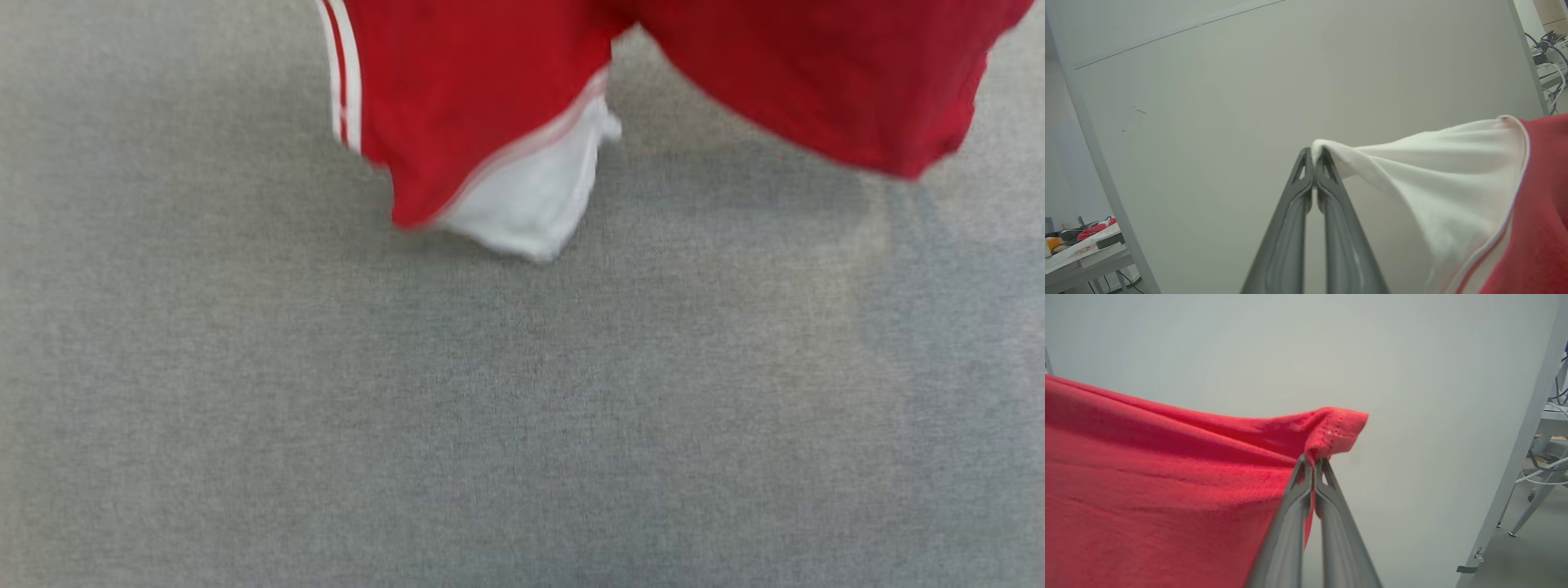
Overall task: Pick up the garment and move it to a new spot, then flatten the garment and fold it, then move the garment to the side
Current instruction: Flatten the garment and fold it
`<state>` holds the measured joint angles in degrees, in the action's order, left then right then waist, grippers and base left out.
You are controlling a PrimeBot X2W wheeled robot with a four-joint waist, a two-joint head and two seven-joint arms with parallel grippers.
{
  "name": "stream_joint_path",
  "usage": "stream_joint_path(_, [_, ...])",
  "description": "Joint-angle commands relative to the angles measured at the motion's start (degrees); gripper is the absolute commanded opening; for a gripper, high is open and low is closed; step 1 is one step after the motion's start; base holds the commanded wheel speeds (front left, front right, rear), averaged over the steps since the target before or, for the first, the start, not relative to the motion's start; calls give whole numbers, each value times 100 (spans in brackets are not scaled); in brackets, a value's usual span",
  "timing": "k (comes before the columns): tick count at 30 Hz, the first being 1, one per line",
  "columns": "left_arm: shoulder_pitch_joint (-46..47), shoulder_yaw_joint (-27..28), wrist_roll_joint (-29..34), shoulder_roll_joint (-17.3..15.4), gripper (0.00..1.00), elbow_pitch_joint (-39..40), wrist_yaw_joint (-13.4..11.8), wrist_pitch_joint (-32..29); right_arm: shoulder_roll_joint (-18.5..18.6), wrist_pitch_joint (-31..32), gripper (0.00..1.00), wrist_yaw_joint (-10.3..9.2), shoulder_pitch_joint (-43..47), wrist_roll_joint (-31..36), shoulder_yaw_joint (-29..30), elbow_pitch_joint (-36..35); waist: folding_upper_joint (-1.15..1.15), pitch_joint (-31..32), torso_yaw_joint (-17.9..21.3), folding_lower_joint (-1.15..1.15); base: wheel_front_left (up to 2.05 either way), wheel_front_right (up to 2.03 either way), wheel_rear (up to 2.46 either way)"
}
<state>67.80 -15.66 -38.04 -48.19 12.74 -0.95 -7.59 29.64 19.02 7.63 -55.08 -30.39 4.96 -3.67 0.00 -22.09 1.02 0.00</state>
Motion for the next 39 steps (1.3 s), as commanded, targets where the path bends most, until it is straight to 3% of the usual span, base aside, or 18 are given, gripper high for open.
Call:
stream_joint_path(1, [462, 4, 96, 54, 0, -277, 64, 33, 60, -79, 0, -14, -347, 94, -28, 235, 0, -820, 8, 0, 0, 0, 0])
stream_joint_path(8, [2355, -463, 673, 521, 0, -1810, 520, 295, -43, -561, 0, -14, -1974, 516, -472, 1462, 0, -1555, 19, 0, 0, 0, 0])
stream_joint_path(14, [3729, -632, 1027, 993, 0, -3428, 630, 872, -348, -1295, 0, -14, -3201, 1007, -611, 2668, 0, -1968, 50, 0, 0, 0, 0])
stream_joint_path(17, [4567, -693, 1276, 1302, 0, -4422, 668, 1699, -564, -1923, 0, -14, -3988, 1406, -715, 3516, 0, -2178, 32, 0, 0, 0, 0])
stream_joint_path(20, [4840, -694, 1339, 1460, 0, -4904, 677, 2035, -655, -2226, 0, -14, -4294, 1577, -721, 3909, 0, -2263, -12, 0, 0, 0, 0])
stream_joint_path(27, [4505, -869, 1238, 1761, 0, -5500, 806, 2247, -756, -2842, 0, -14, -4338, 1729, -1103, 4600, 0, -2335, -157, 0, 0, 0, 0])
stream_joint_path(39, [1923, -736, 936, 2291, 0, -4364, 841, 2257, -599, -3350, 0, -14, -3046, 1206, -2017, 4740, 0, -1978, -366, 0, 0, 0, 0])
